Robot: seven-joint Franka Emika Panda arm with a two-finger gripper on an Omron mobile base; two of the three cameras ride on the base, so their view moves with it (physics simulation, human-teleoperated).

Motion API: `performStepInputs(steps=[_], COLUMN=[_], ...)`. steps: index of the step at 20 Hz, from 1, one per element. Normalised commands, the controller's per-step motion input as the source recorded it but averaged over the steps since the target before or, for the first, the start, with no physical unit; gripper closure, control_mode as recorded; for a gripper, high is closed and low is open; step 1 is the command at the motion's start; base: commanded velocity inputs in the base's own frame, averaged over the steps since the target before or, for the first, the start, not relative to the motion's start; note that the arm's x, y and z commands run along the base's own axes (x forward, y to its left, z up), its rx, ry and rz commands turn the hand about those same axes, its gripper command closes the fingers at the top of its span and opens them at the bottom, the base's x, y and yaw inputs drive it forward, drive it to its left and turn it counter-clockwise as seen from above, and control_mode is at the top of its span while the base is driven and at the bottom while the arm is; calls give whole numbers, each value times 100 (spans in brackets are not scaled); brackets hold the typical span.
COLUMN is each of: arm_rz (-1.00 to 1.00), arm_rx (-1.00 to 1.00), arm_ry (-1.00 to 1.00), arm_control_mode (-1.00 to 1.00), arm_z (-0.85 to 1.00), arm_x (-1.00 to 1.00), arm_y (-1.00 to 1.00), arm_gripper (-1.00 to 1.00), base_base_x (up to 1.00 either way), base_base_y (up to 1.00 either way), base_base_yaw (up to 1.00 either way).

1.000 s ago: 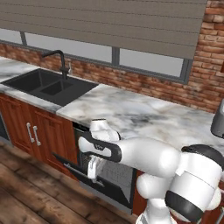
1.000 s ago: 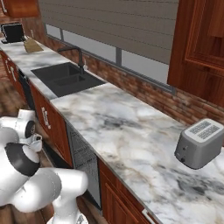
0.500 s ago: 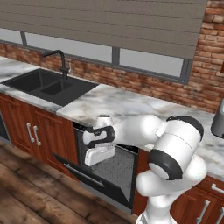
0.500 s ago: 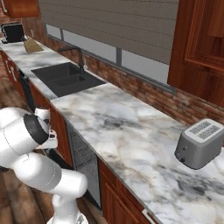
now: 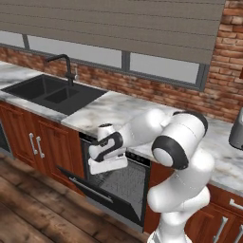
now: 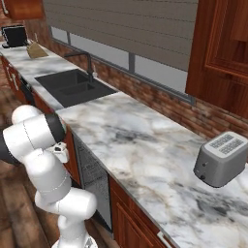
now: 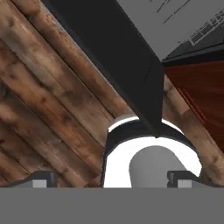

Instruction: Open the dishwasher door and pull out the top rack.

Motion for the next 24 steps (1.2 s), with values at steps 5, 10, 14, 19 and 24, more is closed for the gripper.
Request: performStepInputs(steps=[5, 10, 14, 19, 24], arm_rz=[-58, -58, -58, -56, -33], arm_rx=[-17, -12, -12, -14, -15], arm_ry=[0, 0, -11, -21, -21], arm_control_mode=[-100, -100, -100, -100, -100], arm_z=[-4, -15, -41, -33, -5], arm_x=[27, 8, -1, 2, 31], arm_y=[-21, -16, -1, -6, -18], arm_gripper=[-100, -100, -100, -100, -100], base_base_x=[0, 0, 0, 0, 0], base_base_y=[0, 0, 0, 0, 0], base_base_yaw=[0, 0, 0, 0, 0])
